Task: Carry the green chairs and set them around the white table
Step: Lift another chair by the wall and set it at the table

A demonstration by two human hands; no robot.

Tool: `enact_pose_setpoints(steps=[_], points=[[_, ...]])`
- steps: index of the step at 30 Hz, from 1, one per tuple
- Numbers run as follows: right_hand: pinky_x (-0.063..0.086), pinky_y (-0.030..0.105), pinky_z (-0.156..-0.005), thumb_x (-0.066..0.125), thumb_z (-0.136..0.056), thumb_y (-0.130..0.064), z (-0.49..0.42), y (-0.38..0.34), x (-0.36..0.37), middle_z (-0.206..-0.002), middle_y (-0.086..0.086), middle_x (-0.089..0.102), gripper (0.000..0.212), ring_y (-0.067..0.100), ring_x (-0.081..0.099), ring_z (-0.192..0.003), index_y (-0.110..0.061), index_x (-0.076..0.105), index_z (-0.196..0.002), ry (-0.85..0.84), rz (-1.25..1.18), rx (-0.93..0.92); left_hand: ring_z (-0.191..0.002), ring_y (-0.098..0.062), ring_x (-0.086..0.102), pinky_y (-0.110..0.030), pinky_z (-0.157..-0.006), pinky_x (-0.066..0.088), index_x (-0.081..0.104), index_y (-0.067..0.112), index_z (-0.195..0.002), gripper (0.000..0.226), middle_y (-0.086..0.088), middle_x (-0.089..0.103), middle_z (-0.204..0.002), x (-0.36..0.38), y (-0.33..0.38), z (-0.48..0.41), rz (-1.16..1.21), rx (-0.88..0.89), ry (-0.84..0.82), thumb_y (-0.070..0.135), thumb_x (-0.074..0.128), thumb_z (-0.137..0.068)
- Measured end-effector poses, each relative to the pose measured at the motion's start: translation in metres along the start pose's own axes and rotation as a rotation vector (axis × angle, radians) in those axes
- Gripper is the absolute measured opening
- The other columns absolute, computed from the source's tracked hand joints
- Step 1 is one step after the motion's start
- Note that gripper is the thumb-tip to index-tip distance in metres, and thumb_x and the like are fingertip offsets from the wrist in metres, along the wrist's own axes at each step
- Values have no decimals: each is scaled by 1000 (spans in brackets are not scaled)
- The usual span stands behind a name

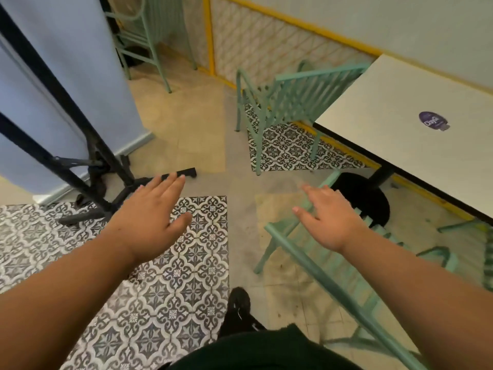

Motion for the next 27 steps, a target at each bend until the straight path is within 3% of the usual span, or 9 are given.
enact_pose_setpoints(steps=[9,12,17,22,27], points=[[14,47,-124,39,-102,-57,-148,-19,-23,-160,13,39,70,33,23,-153,-16,30,-159,-44,3,81,-156,-21,3,-34,-122,5,-1,25,-162,80,1,3,-169,-41,-74,-142,2,30,9,60,32,-99],[15,46,-123,37,-101,-58,-184,-25,-34,-160,10,39,71,31,24,-152,-17,30,-159,-36,0,114,-156,-20,3,-32,-121,2,-1,25,-162,81,1,4,-169,-48,-96,-185,8,61,-9,64,24,-96],[19,45,-122,39,-101,-57,-247,-32,-44,-160,10,40,69,30,26,-152,-17,32,-158,19,-9,233,-156,-20,0,-35,-125,3,-2,23,-162,80,1,2,-170,-61,-129,-289,-18,169,-29,62,26,-98],[14,46,-124,39,-103,-53,-290,-55,-60,-164,7,33,69,28,19,-154,-19,25,-161,64,-87,368,-156,-20,2,-38,-127,8,-3,23,-162,92,0,3,-170,-77,-151,-377,-112,331,-78,70,4,-82],[14,46,-125,43,-102,-52,-332,-57,-85,-162,6,37,69,27,20,-154,-19,27,-160,138,-150,440,-156,-23,5,-41,-127,11,0,23,-162,90,-1,5,-170,-94,-131,-468,-105,438,-106,67,11,-85]])
Point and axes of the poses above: each hand's wrist, its own z-axis away from the middle knuckle, its own x-axis out of the palm, y = z × x, the point moved 10 cm from there along -z, towards the middle knuckle
